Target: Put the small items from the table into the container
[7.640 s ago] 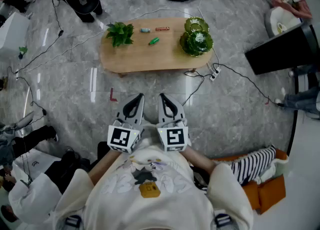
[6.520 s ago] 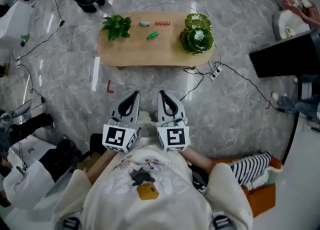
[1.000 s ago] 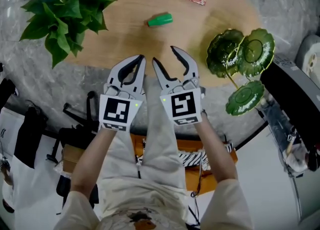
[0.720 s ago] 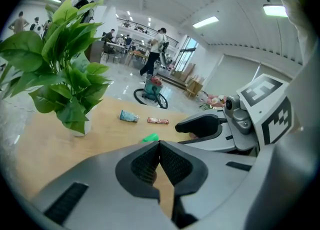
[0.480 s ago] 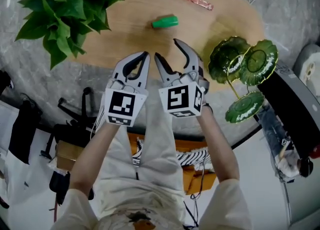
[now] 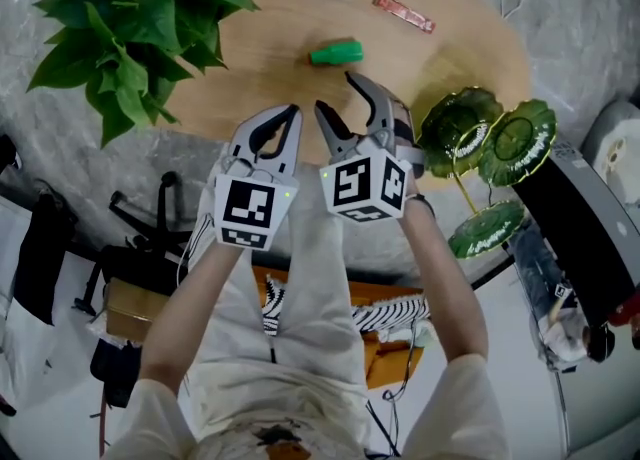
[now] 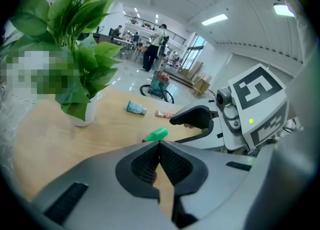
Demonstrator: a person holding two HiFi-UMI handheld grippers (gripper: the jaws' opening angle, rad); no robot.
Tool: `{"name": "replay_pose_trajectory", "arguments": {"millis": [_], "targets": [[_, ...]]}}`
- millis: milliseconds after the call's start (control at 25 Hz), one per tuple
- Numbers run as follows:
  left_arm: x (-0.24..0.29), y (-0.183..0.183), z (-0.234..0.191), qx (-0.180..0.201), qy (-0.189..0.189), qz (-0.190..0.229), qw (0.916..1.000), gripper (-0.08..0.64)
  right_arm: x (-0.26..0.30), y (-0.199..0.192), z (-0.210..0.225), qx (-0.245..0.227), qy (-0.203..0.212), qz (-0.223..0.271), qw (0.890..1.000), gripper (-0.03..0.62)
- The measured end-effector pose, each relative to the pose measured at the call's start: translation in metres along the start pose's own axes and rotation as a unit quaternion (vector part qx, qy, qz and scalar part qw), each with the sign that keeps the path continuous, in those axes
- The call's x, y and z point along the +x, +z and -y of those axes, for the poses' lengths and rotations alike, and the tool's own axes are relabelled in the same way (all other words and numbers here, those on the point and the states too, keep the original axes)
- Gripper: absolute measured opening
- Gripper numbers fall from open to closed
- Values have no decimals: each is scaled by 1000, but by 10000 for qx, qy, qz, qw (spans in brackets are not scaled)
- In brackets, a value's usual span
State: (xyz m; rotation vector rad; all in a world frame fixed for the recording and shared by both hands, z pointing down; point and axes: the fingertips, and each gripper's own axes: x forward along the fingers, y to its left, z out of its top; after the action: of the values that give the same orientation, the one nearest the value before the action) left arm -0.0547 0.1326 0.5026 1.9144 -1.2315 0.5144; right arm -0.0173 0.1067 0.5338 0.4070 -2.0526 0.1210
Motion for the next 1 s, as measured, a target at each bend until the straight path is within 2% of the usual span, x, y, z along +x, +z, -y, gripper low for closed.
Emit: {"name": "replay_pose_trajectory", "arguments": {"millis": [600,1000], "targets": [[20,-17,-11,-91,62,-188,9998,0,32,-17,11,-431,201,-281,9985,249],[35,-21,-13,-106,106,-191,9997,0,52,-30,30,-580,29,-453,9973,222]]}}
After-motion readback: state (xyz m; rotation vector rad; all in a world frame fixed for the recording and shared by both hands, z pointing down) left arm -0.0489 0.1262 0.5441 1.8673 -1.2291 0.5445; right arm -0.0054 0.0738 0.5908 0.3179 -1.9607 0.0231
